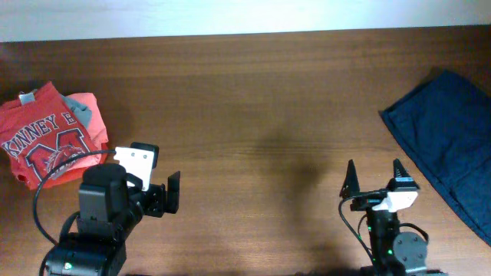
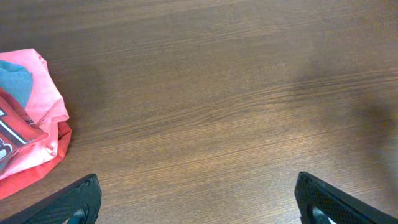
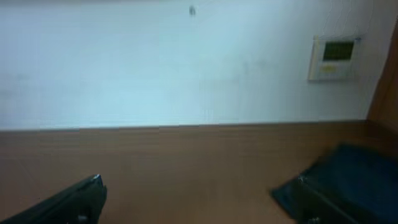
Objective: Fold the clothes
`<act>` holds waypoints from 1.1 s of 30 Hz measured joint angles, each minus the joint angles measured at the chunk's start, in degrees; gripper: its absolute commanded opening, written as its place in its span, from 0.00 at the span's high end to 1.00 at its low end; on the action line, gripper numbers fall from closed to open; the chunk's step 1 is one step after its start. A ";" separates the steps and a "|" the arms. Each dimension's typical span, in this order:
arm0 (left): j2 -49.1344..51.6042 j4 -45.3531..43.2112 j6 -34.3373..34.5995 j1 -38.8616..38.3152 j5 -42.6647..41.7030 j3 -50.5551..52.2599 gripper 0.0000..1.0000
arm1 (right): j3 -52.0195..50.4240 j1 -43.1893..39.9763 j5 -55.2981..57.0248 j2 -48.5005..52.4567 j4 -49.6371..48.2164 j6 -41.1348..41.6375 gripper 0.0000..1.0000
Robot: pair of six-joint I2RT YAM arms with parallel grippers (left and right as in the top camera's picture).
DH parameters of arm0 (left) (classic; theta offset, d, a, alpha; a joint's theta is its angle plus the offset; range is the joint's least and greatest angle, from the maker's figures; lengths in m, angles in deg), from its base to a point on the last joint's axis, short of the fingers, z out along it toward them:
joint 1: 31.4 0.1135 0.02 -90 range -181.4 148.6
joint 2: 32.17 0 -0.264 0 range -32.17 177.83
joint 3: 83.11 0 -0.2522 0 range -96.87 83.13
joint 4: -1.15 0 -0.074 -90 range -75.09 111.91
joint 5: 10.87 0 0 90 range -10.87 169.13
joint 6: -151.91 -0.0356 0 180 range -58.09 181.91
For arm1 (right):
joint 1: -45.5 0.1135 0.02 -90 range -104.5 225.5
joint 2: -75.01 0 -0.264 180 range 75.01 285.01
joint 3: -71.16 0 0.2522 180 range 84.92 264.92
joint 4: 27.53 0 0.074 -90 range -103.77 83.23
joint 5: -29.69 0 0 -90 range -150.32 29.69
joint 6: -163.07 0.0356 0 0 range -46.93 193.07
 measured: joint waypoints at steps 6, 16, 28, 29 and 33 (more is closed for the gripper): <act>0.00 -0.02 0.00 0.00 0.00 0.00 0.01 | -1.62 0.00 -1.01 0.00 5.05 -0.70 0.01; 0.00 -0.02 0.00 0.00 0.00 0.00 0.01 | -1.62 0.00 -1.79 0.00 5.09 -1.38 0.01; 0.00 -0.02 0.00 0.00 0.00 0.00 0.01 | -1.62 0.00 -1.79 0.00 5.09 -1.46 0.01; 0.00 -0.02 0.00 0.00 0.00 0.00 0.01 | -1.62 0.00 -1.81 0.00 5.09 -1.46 0.01; 0.00 -0.02 0.00 0.00 0.00 0.00 0.01 | -1.62 0.00 -1.81 0.00 5.09 -1.51 0.01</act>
